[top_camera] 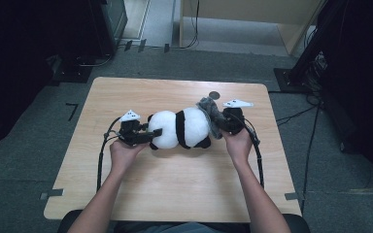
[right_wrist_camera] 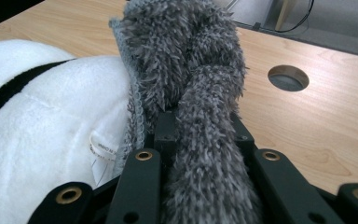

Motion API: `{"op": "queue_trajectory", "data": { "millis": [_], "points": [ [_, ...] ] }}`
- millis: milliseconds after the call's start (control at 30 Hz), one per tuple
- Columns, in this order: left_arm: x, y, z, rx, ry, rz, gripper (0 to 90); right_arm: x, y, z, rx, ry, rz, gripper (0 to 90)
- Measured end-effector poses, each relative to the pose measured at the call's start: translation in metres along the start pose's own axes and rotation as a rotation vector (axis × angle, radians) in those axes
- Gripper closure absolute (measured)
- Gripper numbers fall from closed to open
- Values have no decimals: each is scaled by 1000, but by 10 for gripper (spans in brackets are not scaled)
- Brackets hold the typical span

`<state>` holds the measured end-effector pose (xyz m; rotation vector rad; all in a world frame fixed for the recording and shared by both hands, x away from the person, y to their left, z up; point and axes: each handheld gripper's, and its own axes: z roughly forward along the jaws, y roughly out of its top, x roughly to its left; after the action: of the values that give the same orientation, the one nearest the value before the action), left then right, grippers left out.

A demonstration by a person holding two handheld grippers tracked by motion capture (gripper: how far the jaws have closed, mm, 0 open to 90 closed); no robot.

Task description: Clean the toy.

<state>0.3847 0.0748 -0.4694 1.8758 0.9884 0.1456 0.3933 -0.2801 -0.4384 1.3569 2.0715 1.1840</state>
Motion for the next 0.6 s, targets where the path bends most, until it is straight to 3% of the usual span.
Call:
{"op": "queue_trajectory", "data": {
  "millis": [367,600],
  "points": [
    [0,0,0,0,0,-5,417,-4,-23,11,55,0,77,736],
    [1,0,0,-2,-2,-8,417,0,-33,26,140,-12,59,737]
  ]
}}
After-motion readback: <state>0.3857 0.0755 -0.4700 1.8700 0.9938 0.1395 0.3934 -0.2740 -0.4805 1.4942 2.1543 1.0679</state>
